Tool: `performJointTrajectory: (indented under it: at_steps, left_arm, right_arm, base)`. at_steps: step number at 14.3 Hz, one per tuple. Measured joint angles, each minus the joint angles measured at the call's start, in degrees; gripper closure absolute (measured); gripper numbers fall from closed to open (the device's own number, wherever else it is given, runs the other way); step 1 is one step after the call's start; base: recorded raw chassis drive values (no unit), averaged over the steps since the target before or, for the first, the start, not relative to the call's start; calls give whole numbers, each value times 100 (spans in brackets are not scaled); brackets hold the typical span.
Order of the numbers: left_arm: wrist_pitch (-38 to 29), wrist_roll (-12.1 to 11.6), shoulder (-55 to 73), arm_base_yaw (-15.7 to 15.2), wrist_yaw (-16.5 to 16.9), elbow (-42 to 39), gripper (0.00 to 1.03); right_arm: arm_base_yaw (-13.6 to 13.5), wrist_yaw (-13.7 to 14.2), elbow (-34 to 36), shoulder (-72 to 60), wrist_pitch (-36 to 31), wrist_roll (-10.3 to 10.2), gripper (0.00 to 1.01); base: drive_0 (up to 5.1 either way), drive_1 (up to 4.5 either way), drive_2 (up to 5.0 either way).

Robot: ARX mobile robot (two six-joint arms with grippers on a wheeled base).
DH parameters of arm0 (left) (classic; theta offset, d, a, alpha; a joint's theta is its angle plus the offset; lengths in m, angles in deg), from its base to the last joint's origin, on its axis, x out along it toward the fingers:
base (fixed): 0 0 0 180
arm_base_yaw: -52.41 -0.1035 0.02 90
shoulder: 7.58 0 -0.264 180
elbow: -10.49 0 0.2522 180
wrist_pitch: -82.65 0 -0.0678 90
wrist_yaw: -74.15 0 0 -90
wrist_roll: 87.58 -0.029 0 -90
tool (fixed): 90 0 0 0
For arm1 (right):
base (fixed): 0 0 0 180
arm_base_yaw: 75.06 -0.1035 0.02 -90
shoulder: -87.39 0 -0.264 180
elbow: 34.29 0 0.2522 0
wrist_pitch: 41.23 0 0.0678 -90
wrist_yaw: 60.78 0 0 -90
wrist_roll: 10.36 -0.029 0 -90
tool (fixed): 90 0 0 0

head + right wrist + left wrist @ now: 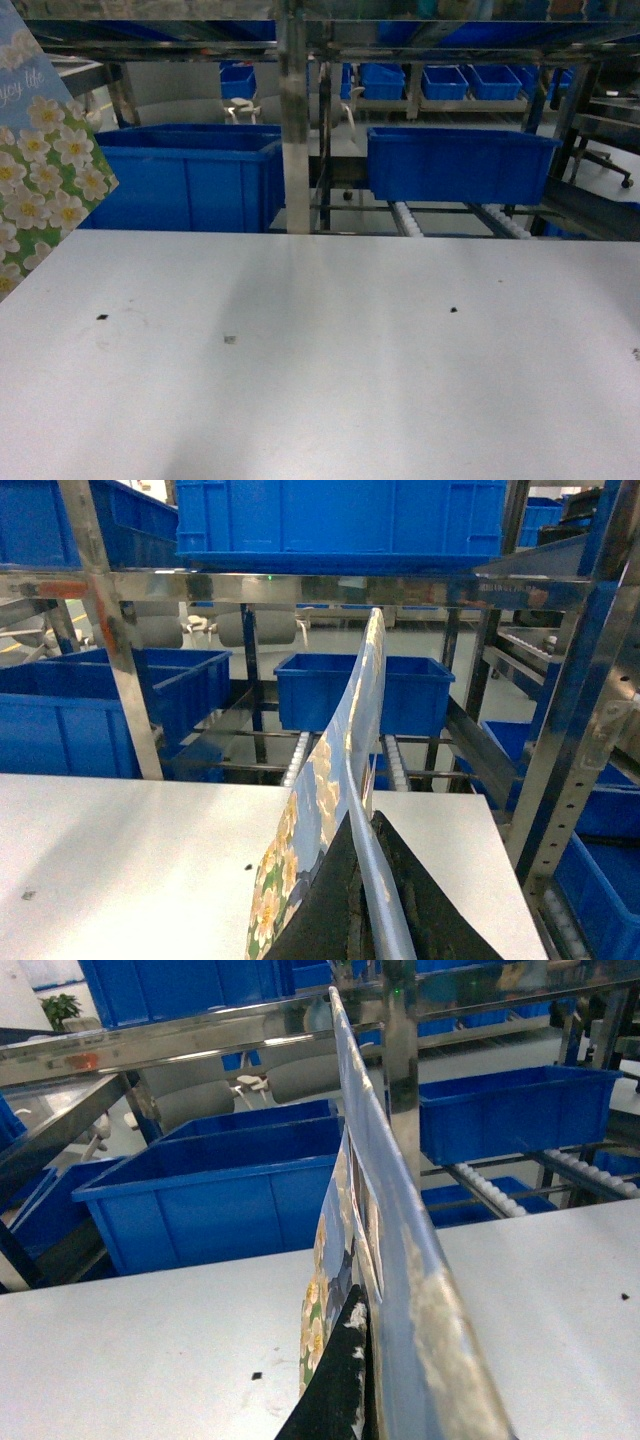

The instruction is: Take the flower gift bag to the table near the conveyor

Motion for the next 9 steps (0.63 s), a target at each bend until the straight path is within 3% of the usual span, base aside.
performJointTrajectory:
  at_steps: [9]
  left_arm:
    - [2,0,-2,4,4,0,101]
  right_arm:
    - [0,0,0,-2,9,0,99]
  base:
    - [-500,239,239]
